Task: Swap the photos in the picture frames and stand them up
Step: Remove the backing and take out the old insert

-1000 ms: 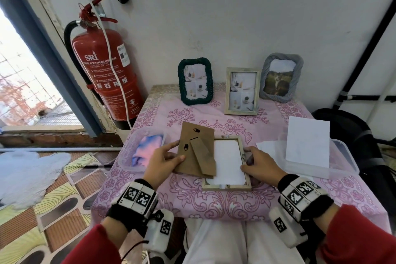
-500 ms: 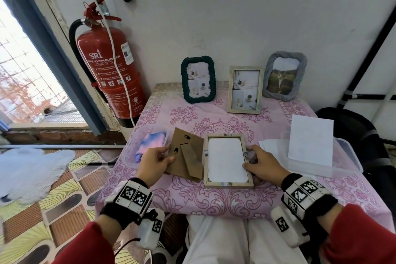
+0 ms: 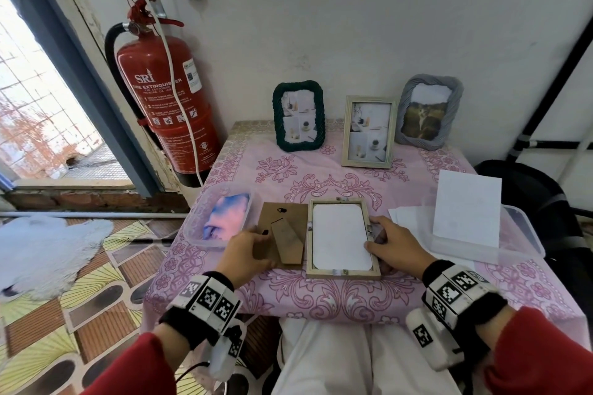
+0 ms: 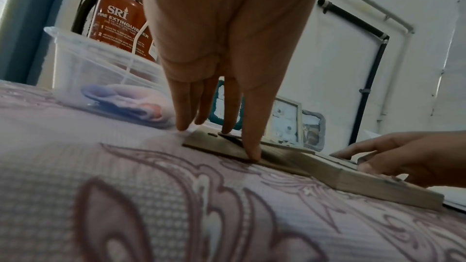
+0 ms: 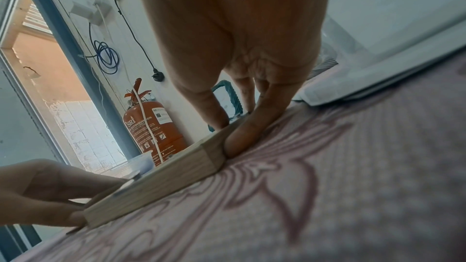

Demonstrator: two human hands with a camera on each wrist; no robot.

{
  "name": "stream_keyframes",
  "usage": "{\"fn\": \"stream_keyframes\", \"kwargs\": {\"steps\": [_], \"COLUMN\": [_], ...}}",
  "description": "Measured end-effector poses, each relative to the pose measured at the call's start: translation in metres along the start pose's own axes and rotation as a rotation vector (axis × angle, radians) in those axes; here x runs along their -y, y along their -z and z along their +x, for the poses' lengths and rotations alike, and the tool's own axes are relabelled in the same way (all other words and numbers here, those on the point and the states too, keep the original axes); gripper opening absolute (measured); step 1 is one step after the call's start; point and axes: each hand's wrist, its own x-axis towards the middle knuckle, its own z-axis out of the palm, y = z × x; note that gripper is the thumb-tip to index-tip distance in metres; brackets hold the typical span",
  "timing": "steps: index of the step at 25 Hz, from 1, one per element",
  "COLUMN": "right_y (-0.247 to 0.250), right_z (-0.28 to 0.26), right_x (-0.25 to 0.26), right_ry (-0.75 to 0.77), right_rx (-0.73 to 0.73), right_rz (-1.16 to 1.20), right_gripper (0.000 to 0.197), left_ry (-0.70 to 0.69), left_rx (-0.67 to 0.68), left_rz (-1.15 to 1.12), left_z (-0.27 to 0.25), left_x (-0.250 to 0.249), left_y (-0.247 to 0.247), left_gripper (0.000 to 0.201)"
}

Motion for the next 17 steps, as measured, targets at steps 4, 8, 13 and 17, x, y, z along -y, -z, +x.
{"fn": "stream_keyframes", "kwargs": {"steps": [4, 8, 13, 17], "right_y": [-0.001, -0.002, -0.004, -0.005], "right_z": [0.001, 0.002, -0.001, -0.001], "right_x": [-0.002, -0.003, -0.004, -0.005], "right_ry": [0.002, 0.009, 0.055, 0.066], "right_rx": [-0.004, -0.007, -0.013, -0.011], "right_rz": [-0.001, -0.004, -0.024, -0.01], "right_gripper": [0.056, 0.057, 0.058, 0.059], "left_ry": [-0.053, -0.047, -0.176, -0.15], "left_rx": [0.06, -0.028, 0.027, 0.143], "left_rz": [0.032, -0.027, 0.013, 0.166], "left_z": [0.004, 0.018, 0.047, 0.072], "left_x": [-0.006, -0.022, -0.052, -0.063], "left_y": [-0.003, -0.007, -0.015, -0.023], "left_gripper": [0.039, 0.043, 0.042, 0.053]}}
